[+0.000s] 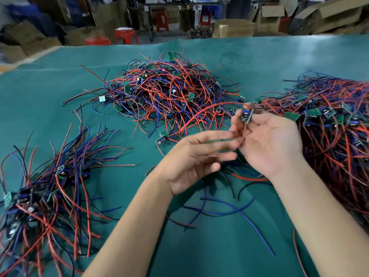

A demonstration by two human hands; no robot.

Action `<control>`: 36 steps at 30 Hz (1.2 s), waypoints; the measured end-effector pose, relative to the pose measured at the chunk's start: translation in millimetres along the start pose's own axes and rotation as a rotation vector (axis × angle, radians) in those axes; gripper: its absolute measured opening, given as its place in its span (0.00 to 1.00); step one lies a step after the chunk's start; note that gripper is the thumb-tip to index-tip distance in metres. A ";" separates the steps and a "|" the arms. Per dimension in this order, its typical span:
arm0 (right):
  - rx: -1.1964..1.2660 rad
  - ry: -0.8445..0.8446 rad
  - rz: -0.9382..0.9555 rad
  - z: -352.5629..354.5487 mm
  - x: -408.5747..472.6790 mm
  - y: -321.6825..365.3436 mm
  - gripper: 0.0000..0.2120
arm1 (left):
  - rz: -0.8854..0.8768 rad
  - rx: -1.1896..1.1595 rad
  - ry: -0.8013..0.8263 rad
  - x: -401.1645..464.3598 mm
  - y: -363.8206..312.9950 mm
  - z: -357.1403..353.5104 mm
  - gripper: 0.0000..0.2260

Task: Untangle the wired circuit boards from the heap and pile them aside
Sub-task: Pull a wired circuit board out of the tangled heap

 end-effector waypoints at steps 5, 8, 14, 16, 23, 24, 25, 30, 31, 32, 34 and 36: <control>-0.165 0.058 -0.098 -13.5 -2.3 -27.8 0.13 | 0.050 0.026 0.076 -1.8 5.2 -7.2 0.19; -0.209 0.062 -0.087 -14.9 -1.7 -32.5 0.15 | -0.004 0.000 -0.023 0.6 0.8 0.4 0.19; -0.555 0.072 0.110 -19.7 0.0 -19.0 0.14 | -0.125 0.012 -0.136 1.0 -6.9 13.8 0.04; -0.608 0.054 0.132 -15.7 0.4 -13.8 0.10 | -0.154 0.052 -0.186 1.5 -9.1 18.9 0.05; -0.846 0.021 0.178 -6.6 1.8 -11.8 0.07 | -0.158 0.136 -0.250 2.5 -10.6 22.8 0.09; -0.894 0.015 0.196 -6.5 1.4 -9.7 0.07 | -0.167 0.138 -0.241 3.2 -11.2 21.7 0.09; -0.931 0.000 0.218 -6.0 1.4 -6.5 0.07 | -0.176 0.142 -0.236 3.6 -11.8 20.8 0.09; -1.033 -0.330 0.392 27.5 1.8 35.2 0.12 | -0.183 0.135 -0.184 4.8 -10.8 15.2 0.07; -1.080 -0.409 0.442 33.8 0.2 44.2 0.12 | -0.180 0.140 -0.169 5.3 -9.4 13.1 0.07; -1.092 -0.471 0.477 39.1 -1.9 50.3 0.12 | -0.178 0.142 -0.154 5.6 -7.7 11.0 0.07; -0.969 -0.538 0.511 47.3 -6.2 54.9 0.13 | -0.185 0.132 -0.124 5.8 -7.3 7.6 0.07; -0.790 -0.575 0.506 55.0 -9.1 56.9 0.13 | -0.200 0.092 -0.114 5.4 -10.7 7.8 0.08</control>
Point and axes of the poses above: each hand's wrist, its own x-axis towards the middle knuckle, its own z-axis out of the back of the hand, y = z × x, the point moved 9 cm from there along x, towards the middle knuckle, and after that the axes turned 13 degrees about -x, right-handed, at the moved point
